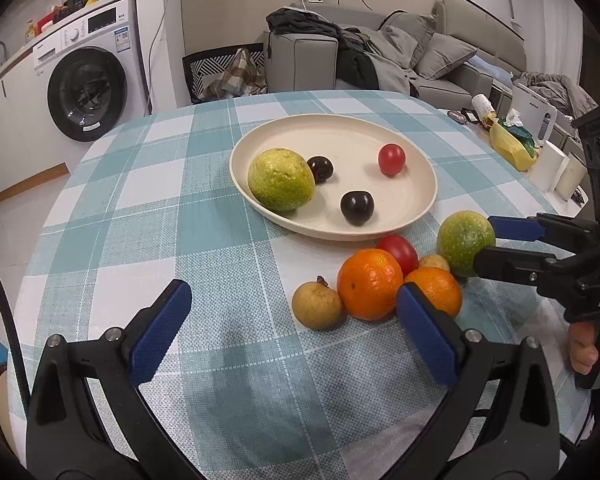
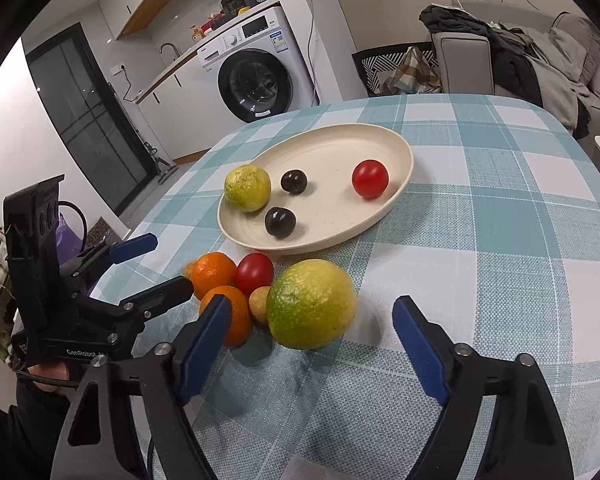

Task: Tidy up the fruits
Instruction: 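Grasp the small brown pear with the left gripper while the right gripper grasps the green citrus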

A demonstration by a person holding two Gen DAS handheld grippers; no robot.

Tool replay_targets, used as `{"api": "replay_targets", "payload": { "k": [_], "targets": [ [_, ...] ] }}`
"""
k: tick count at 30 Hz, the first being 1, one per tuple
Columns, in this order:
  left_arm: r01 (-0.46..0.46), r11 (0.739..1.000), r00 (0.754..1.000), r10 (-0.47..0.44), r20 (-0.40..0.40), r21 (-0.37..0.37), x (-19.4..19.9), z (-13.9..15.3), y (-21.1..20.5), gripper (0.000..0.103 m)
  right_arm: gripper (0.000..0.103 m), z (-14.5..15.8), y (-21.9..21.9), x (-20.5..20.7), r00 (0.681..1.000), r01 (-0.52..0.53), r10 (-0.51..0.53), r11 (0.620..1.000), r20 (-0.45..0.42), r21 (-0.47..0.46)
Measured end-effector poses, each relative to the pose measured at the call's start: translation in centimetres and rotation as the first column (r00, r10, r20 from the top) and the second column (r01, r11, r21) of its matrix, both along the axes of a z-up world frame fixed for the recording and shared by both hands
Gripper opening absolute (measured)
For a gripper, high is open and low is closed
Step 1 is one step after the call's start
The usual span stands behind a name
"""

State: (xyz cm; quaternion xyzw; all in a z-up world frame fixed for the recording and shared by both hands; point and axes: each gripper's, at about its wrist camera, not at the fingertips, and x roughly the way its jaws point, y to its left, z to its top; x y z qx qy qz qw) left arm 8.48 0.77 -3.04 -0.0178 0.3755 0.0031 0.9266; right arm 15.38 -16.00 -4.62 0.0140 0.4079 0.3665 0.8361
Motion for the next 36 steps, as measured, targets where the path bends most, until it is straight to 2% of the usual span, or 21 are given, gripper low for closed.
{"api": "replay_targets", "payload": {
  "k": [6,16,31,33,35,36],
  "targets": [
    [0.013,1.000,1.000,-0.012,-0.017,0.014,0.1,-0.1,-0.4,0.102,0.079,-0.3,0.0,0.2,1.000,-0.002,0.002,1.000,-0.009,0.005],
    [0.019,0.999,0.998,-0.017,-0.058,0.029,0.3,-0.8,0.1,0.102,0.053,-0.4,0.2,0.1,1.000,-0.003,0.003,1.000,0.000,-0.006],
    [0.004,0.999,0.996,-0.001,-0.088,0.038,0.5,-1.3,1.7,0.102,0.050,0.0,0.1,-0.3,0.999,-0.008,0.008,1.000,0.035,-0.017],
    [-0.003,0.999,0.996,0.006,-0.090,0.036,0.6,-1.5,1.8,0.098,0.050,0.0,0.1,-0.3,0.999,-0.008,0.008,1.000,0.031,-0.015],
    [0.003,1.000,0.995,0.000,-0.099,0.026,0.8,-1.7,1.9,0.089,0.050,0.0,0.0,-0.2,0.999,-0.005,0.006,1.000,0.032,-0.018],
    [0.006,1.000,0.995,-0.004,-0.101,0.022,0.9,-1.7,1.8,0.088,0.050,0.0,-0.1,-0.2,0.999,-0.007,0.007,1.000,0.031,-0.018]
  ]
}}
